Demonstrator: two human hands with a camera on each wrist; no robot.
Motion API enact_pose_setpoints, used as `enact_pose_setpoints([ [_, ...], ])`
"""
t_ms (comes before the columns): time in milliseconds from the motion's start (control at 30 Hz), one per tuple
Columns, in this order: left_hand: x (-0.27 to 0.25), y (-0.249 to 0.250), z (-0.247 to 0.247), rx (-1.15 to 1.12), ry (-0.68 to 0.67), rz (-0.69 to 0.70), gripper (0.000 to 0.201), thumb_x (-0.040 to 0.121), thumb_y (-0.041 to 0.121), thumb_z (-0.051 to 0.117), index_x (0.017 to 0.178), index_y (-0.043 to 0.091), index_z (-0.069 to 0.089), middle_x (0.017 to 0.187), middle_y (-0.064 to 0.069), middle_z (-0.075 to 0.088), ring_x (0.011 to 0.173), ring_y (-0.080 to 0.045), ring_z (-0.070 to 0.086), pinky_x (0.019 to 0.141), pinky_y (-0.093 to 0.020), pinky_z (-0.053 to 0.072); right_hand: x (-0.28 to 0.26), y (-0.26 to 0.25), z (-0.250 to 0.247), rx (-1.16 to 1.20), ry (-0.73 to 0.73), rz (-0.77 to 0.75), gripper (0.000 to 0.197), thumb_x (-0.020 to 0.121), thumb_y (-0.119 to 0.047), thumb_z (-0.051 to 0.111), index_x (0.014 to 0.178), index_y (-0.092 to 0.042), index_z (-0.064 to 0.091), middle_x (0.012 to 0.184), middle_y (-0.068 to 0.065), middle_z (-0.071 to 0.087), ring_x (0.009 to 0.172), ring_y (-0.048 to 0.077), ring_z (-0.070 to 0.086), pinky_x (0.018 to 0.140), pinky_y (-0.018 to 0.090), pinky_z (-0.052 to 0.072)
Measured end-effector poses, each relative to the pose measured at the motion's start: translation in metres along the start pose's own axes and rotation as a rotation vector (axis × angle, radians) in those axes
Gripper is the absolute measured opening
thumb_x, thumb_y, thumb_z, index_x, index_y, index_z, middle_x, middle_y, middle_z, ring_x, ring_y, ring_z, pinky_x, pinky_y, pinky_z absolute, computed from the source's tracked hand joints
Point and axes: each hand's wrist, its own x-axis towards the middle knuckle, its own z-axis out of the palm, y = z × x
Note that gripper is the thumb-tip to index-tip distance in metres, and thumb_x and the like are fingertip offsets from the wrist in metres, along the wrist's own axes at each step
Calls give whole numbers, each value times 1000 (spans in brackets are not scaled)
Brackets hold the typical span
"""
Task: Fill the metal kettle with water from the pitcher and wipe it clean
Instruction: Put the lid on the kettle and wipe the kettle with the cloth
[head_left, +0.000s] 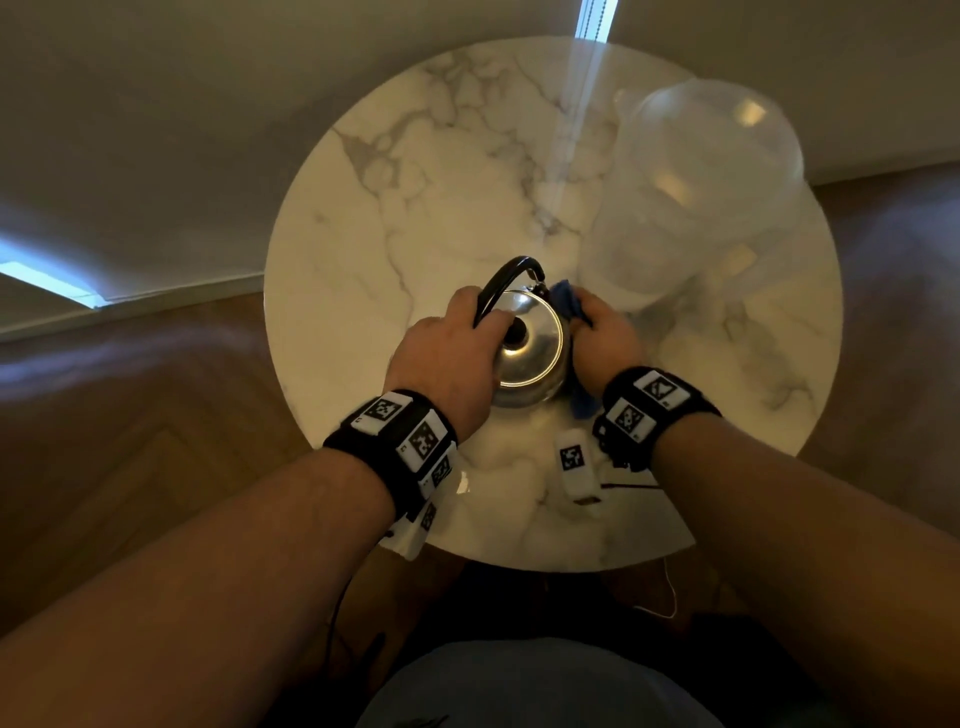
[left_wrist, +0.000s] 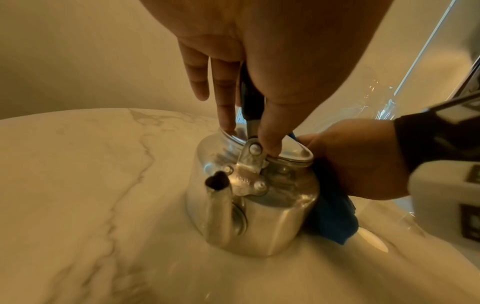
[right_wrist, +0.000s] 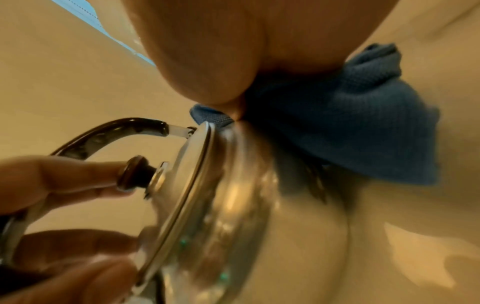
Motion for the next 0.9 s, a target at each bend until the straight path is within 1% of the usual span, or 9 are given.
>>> enact_pose_setpoints([
  [133,-2,3,-4,50,18,23,48,85,26,64,130,34,47,137,-2,43,77,-27,60,80,-35,50,-14,15,-16,-245,-61,-26,33,103,-16,47,133,-19,62,119,7,68,107,20,60,93,26,38],
  [233,-5,3,-14,78,-20,58,52,86,32,61,135,37,43,145,-1,39,88,-25,65,99,-39,45,-27,22,-33,-312,-117,-7,27,102,-14,51,125,-14,66,114,14,71,104,30,64,89,31,44],
  [367,-1,0,-42,101,-79,192,61,88,43,47,146,38,29,158,1,32,112,-20,64,116,-44,33,-43,10,-52,-296,-168,12,18,103,-16,50,109,-12,67,96,8,66,89,26,59,77,29,37],
  [467,15,-6,-66,225,-74,393,60,88,31,55,144,35,35,160,5,29,118,-22,60,109,-42,38,-53,-3,-64,-271,-190,-23,20,104,-20,49,88,-24,60,80,-1,62,78,20,58,65,30,37],
  [533,28,-9,-76,408,-82,582,56,86,23,62,139,31,45,162,1,25,131,-28,48,104,-44,43,-59,-9,-70,-258,-205,-41,18,104,-22,48,93,-24,62,82,-2,63,76,15,57,68,30,39],
  [600,40,-6,-82,573,-96,772,49,87,18,67,134,25,55,162,-3,26,141,-32,34,106,-47,41,-63,-11,-76,-241,-211,-54,16,104,-24,49,101,-22,65,88,-1,66,81,17,60,75,32,40],
  [667,49,1,-83,675,-139,929,41,88,15,64,129,21,62,159,-3,33,145,-33,29,110,-49,37,-66,-9,-81,-238,-219,-64,16,104,-24,50,97,-24,63,86,-2,66,81,18,60,76,33,40],
  [767,60,7,-81,763,-214,1039,39,88,13,65,127,20,66,147,-3,50,145,-30,33,116,-45,33,-70,-4,-91,-248,-220,-65,19,105,-24,49,90,-27,60,83,-3,64,79,17,59,72,33,40],
  [900,71,7,-86,835,-292,1109,35,84,9,69,118,19,71,129,-2,64,135,-26,48,119,-39,31,-76,9,-106,-272,-239,-48,16,106,-22,48,102,-21,63,90,-4,65,85,18,59,77,31,39],
])
